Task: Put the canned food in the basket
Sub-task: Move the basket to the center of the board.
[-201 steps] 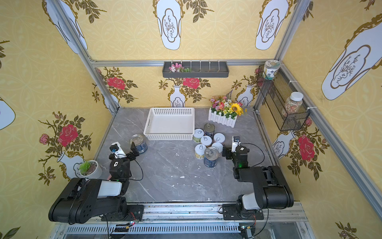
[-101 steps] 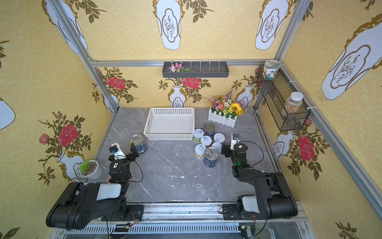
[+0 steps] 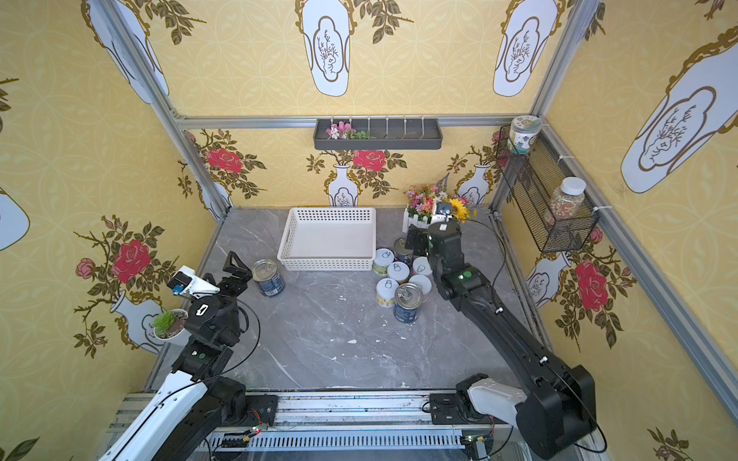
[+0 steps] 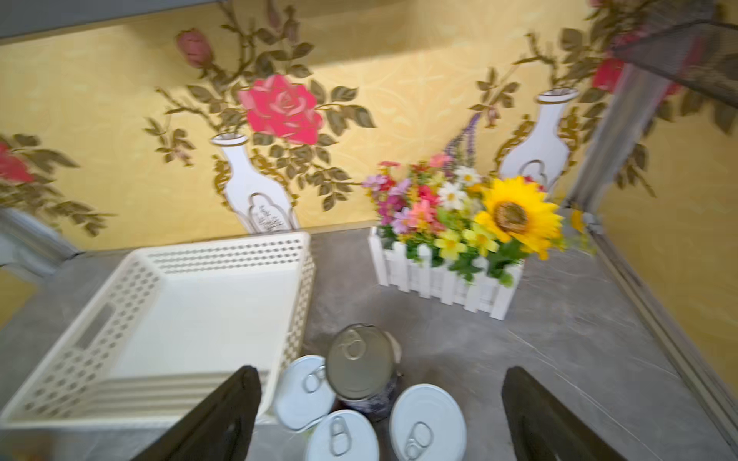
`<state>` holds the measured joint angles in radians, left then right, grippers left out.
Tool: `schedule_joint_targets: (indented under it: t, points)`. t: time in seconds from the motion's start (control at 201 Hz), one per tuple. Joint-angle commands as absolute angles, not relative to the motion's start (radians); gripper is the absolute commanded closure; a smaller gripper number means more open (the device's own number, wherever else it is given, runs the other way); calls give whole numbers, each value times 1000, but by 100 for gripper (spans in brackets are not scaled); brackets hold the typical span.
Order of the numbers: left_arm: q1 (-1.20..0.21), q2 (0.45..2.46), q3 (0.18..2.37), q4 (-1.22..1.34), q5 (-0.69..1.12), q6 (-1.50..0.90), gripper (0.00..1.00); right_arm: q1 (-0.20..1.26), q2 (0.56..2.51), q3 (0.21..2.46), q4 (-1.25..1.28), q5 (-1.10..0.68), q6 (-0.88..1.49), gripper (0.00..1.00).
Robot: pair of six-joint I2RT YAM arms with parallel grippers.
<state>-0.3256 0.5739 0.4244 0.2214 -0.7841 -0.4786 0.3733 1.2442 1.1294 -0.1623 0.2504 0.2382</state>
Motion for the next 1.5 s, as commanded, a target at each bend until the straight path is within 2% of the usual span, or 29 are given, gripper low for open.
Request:
schedule_joint_targets:
  t: [0.0, 0.154, 0.359, 0.424, 0.518, 0.603, 0.902, 0.942, 0.997, 1.017, 1.051, 1.106, 1.33, 1.495]
  points:
    - [-324, 589, 574, -69, -609, -688, 0, 444, 1359, 1356, -494, -75, 119, 3]
    - [-277, 689, 855, -294, -378, -642, 0, 664, 1454, 1452, -489, -19, -60, 3]
    - [-210, 758, 1047, -589, -224, -459, 0, 831, 1794, 1734, -730, 87, -256, 1]
    - [-170, 771, 1012, -623, -147, -444, 0, 845, 1905, 1817, -799, 111, -296, 1]
    - [-110, 725, 890, -542, 35, -365, 0, 845, 2039, 1931, -882, 123, -317, 2]
    - [-93, 669, 793, -481, 98, -341, 0, 845, 2129, 2016, -921, 159, -336, 2]
    - [-94, 610, 758, -467, 156, -358, 0, 819, 2277, 2181, -954, 221, -400, 0]
    - [-93, 619, 760, -474, 147, -359, 0, 806, 2300, 2208, -970, 203, -403, 6]
    - [-94, 628, 766, -488, 123, -360, 0, 786, 2334, 2246, -996, 171, -404, 20]
    - [-93, 630, 766, -489, 117, -361, 0, 778, 2344, 2258, -1005, 164, -403, 23]
    - [-94, 632, 765, -489, 112, -362, 0, 767, 2358, 2271, -1008, 161, -403, 22]
    - [-94, 634, 765, -491, 119, -360, 0, 752, 2364, 2269, -1000, 156, -404, 14]
    - [-94, 627, 768, -493, 96, -361, 0, 711, 2383, 2285, -1015, 63, -426, 17]
    - [-94, 629, 768, -498, 92, -362, 0, 699, 2393, 2301, -1026, 13, -431, 31]
